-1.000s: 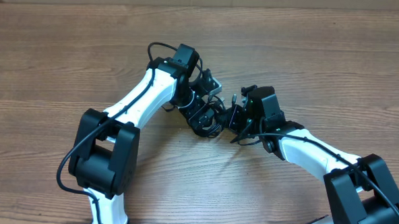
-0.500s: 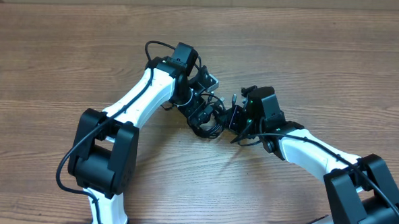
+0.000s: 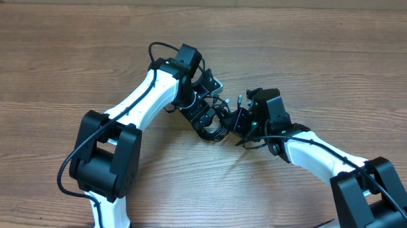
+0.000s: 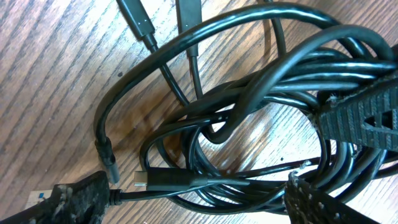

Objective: Untangle cables

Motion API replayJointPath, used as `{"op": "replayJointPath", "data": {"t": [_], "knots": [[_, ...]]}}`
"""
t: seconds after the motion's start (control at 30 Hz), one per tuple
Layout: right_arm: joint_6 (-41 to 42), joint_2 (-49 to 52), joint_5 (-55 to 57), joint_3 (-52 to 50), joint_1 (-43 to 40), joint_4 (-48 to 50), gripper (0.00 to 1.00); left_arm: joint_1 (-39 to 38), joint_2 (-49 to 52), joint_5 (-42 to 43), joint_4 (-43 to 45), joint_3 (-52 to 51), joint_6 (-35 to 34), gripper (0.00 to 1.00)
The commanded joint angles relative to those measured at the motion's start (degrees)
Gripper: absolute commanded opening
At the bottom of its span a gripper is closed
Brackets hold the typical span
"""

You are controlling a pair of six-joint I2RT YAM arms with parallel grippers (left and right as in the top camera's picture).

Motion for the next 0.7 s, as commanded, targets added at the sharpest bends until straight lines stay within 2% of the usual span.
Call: {"op": "replayJointPath", "data": {"t": [0.0,0.13,0.2,0.27,0.33,0.4,0.43,0.47,0.53,0.57,0.67], "knots": [[0.2,-1.1,0.5,0.8,-0.3,0.5,0.04,0.6,-1.1,-0.1,-0.1,-0.6,2.0,0.87],[1.0,-1.1,0.5,0.7,-0.3,0.5,0.04,0.6,-1.1,-0.1,0.2,-0.6,1.9,0.71],[2.0,-1.1,0.5,0.8,-0.3,0.5,0.04,0.6,-1.1,-0.1,0.5,-0.6,1.9,0.58],[3.9,-1.1,0.5,0.7,-0.4,0.6,0.04,0.6,-1.1,-0.2,0.7,-0.6,1.2,0.40],[6.6,-1.1,0.5,0.7,-0.4,0.6,0.04,0.7,-1.1,-0.6,1.2,-0.6,-0.1,0.29],[8.5,-1.1,0.3,0.8,-0.3,0.6,0.04,0.8,-1.1,-2.4,2.1,-0.6,-3.1,0.32],[9.3,-1.1,0.3,0.7,-0.3,0.6,0.04,0.9,-1.1,-3.1,2.4,-0.6,-4.3,0.40],[9.5,-1.1,0.3,0.7,-0.3,0.6,0.21,1.0,-1.1,-2.9,2.4,-0.6,-4.8,0.50],[9.5,-1.1,0.5,0.7,-0.3,0.5,0.42,1.1,-1.1,-2.4,2.2,-0.6,-4.8,0.56],[9.5,-1.1,0.6,0.8,-0.4,0.3,0.50,1.1,-1.1,-2.4,2.1,-0.6,-4.6,0.57],[9.5,-1.1,1.9,0.7,-0.4,-1.3,0.53,1.1,-1.1,-1.7,1.5,-0.6,-3.0,0.56]]}}
